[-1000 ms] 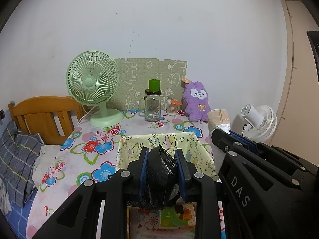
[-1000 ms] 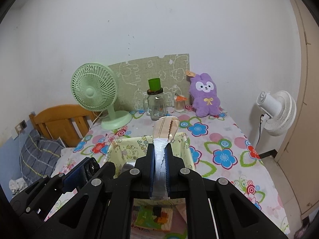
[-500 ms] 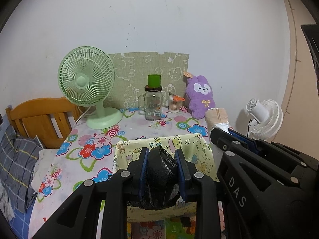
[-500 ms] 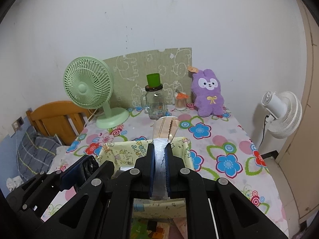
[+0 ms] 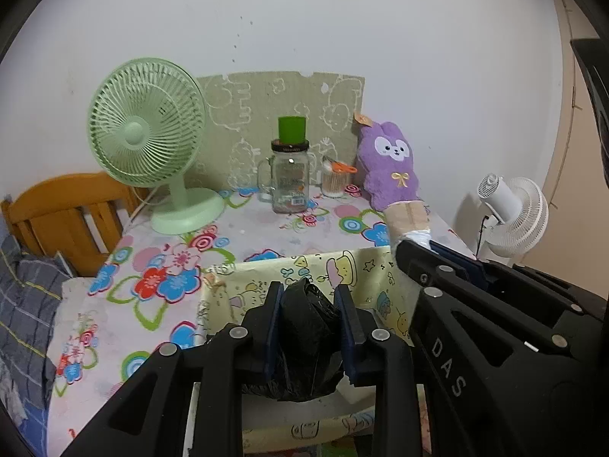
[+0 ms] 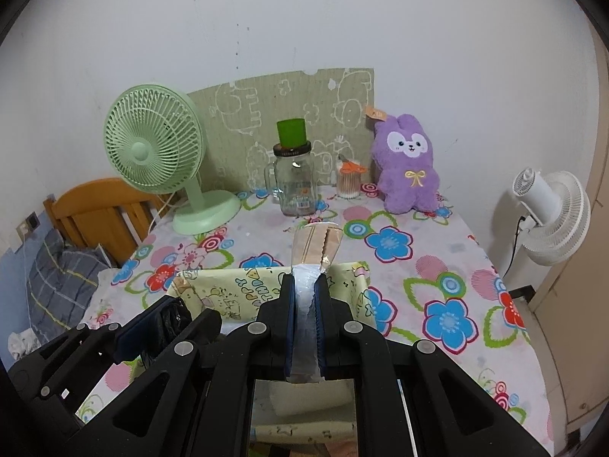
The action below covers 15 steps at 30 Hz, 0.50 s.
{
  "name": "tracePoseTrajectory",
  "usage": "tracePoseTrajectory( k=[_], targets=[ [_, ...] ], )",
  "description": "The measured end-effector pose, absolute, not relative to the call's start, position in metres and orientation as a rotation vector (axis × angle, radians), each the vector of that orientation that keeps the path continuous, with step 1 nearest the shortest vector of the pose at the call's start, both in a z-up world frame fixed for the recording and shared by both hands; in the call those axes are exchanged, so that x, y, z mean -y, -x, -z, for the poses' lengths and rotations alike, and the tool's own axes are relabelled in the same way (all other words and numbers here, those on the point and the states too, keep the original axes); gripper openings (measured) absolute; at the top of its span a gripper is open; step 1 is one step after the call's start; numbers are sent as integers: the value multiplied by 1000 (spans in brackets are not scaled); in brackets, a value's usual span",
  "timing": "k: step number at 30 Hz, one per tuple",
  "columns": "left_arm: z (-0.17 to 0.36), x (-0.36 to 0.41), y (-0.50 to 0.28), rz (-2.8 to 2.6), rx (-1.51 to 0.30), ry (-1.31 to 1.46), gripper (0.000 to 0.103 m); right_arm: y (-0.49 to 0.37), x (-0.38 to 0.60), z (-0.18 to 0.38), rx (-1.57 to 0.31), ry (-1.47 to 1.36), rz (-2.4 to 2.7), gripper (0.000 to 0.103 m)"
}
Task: Organize soft objects
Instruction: 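Open the left tool to drop the black bundle into the box while the right tool releases the beige strip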
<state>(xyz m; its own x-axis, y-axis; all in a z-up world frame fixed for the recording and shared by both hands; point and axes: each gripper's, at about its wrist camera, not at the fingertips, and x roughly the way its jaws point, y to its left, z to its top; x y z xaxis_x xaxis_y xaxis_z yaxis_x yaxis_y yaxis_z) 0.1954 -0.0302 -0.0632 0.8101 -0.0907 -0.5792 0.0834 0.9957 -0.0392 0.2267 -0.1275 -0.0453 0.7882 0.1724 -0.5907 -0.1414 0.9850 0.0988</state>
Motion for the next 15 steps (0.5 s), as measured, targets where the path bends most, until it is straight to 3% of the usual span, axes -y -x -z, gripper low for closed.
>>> tracePoseTrajectory(
  k=[4,8,15],
  targets=[
    [69,29,-203,101,-634,23,32,-237,127,52,-655,-54,-178,12],
    [75,28,-210,83,-653,18,55,-245,126,59,-670,-53,-186,12],
    [82,25,-216,82,-680,20,65,-255,122,68,-696,-61,-219,12]
  ],
)
